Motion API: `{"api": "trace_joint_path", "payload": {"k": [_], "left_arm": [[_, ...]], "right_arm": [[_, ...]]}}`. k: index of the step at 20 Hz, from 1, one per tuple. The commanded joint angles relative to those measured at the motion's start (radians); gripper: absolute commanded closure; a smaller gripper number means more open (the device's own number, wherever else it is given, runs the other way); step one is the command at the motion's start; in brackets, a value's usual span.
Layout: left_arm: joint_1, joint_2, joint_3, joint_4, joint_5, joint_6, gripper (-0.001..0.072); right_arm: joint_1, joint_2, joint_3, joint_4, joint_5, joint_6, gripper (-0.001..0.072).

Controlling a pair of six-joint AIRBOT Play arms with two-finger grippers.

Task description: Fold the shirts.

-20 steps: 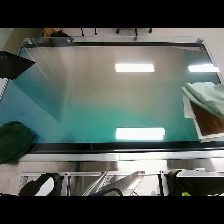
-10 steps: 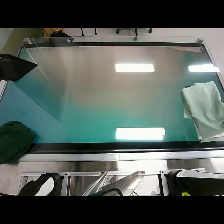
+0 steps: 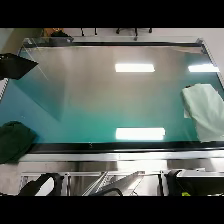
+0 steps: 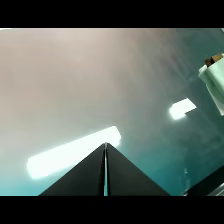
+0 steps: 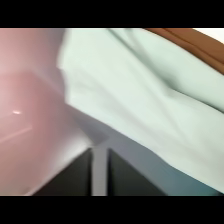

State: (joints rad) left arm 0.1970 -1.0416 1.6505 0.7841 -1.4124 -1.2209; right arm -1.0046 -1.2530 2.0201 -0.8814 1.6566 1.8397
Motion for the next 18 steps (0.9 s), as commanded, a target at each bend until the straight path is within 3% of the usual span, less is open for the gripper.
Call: {"api": "trace_joint_path", "payload": {"k": [1, 5, 11, 15, 18], "left_arm": [[0.001, 0.0, 0.051, 0.0, 0.005, -0.014, 0.0686], [-0.003, 0.005, 0.061, -0.008, -0.056, -0.076, 0.0686], [-0.17, 0.208, -0.412, -0.025, -0.001, -0.078, 0.0686], [-0.364, 0.364, -0.784, -0.027, 0.149, -0.087, 0.0686], [-0.516, 0.44, -0.944, -0.024, 0.275, -0.115, 0.0686]], "right_arm": [[0.065, 0.002, 0.045, 0.187, -0.098, -0.053, 0.0676], [0.367, 0.06, -0.051, 0.155, -0.126, -0.17, 0.0694], [0.979, 0.305, -0.451, -0.327, -0.119, -0.209, 0.0695], [1.173, 0.546, -0.901, -0.337, -0.306, -0.228, 0.0695], [1.246, 0.702, -1.229, -0.317, -0.509, -0.229, 0.0694]]}}
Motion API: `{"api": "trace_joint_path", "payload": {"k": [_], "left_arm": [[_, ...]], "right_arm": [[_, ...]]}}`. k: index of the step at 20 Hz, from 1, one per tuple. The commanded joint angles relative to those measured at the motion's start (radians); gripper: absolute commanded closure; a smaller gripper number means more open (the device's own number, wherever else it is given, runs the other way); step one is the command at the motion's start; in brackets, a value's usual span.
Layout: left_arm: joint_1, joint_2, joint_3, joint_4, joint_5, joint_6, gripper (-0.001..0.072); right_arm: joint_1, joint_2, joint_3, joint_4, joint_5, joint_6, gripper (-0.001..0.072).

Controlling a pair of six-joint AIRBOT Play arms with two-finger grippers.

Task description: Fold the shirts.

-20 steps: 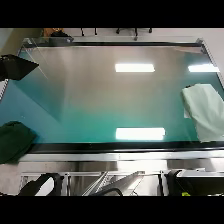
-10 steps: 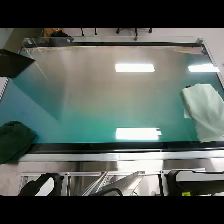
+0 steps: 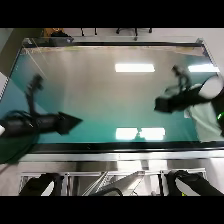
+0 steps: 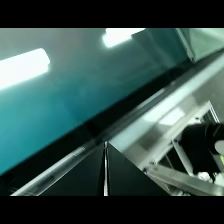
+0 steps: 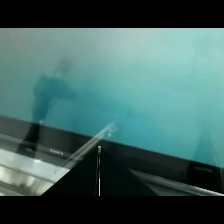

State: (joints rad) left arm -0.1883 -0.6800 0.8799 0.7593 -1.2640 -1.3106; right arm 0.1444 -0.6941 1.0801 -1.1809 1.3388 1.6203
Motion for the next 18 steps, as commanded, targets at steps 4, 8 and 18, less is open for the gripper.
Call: {"api": "trace_joint_path", "payload": {"k": [4, 8, 18], "left_arm": [[-0.238, 0.099, -0.251, 0.0, 0.212, -0.053, 0.0687], [-0.262, 0.1, -0.256, 0.0, 0.275, -0.052, 0.0686], [-0.262, 0.1, -0.256, 0.0, 0.277, -0.052, 0.0686]], "right_arm": [[0.106, 0.209, -0.487, 0.039, -0.335, -0.028, 0.0694], [0.106, 0.203, -0.492, 0.06, -0.328, -0.024, 0.0694], [0.106, 0.203, -0.492, 0.06, -0.328, -0.024, 0.0694]]}}
